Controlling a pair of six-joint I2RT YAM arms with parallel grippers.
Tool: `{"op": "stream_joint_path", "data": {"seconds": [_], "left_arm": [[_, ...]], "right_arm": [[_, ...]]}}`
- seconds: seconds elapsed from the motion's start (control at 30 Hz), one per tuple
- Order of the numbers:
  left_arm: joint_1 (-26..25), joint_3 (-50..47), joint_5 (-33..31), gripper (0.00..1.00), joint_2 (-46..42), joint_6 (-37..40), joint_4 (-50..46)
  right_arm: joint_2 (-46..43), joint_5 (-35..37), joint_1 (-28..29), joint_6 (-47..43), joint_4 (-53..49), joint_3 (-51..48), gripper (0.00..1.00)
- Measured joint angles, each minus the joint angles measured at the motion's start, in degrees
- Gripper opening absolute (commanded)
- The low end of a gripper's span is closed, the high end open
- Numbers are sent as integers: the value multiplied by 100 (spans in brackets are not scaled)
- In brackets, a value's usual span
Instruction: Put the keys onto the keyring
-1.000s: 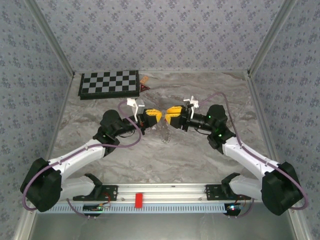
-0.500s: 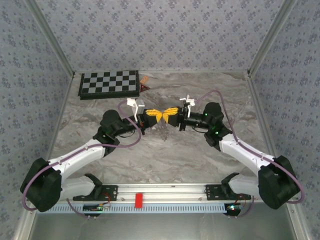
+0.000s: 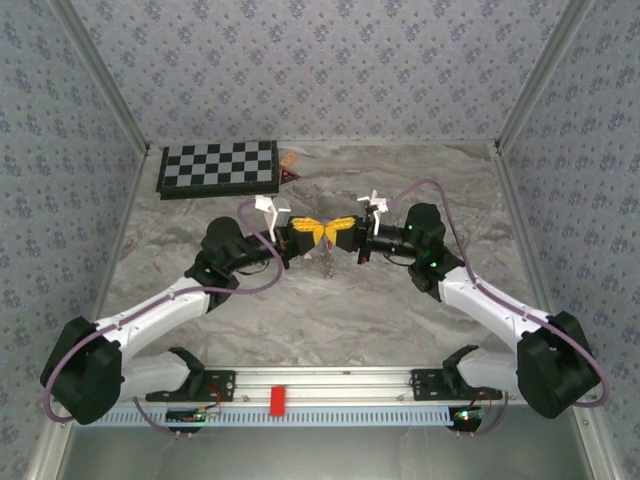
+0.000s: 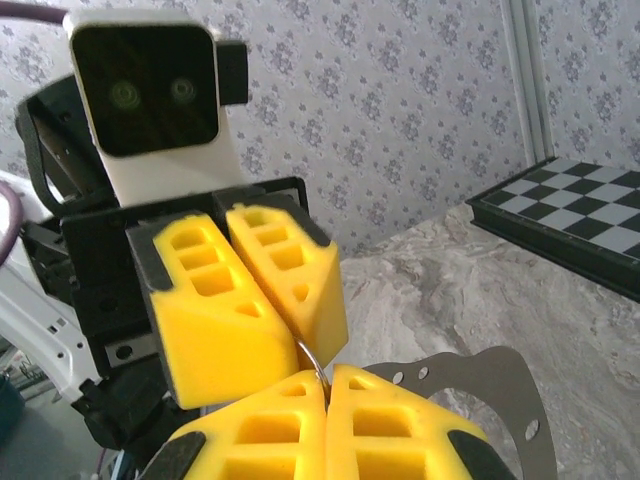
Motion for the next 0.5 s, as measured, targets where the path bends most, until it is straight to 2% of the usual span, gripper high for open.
{"op": "stream_joint_path", "data": {"seconds": [0.27,0.5], "left_arm": [[103,133,2,21,-275,275,-640],[212,208,55,23,-529,734,-1478]], "right_arm": [[-151,201,9,-592,-1145,245,0],[-249,501,142,-1569,-2625,758,0]]}}
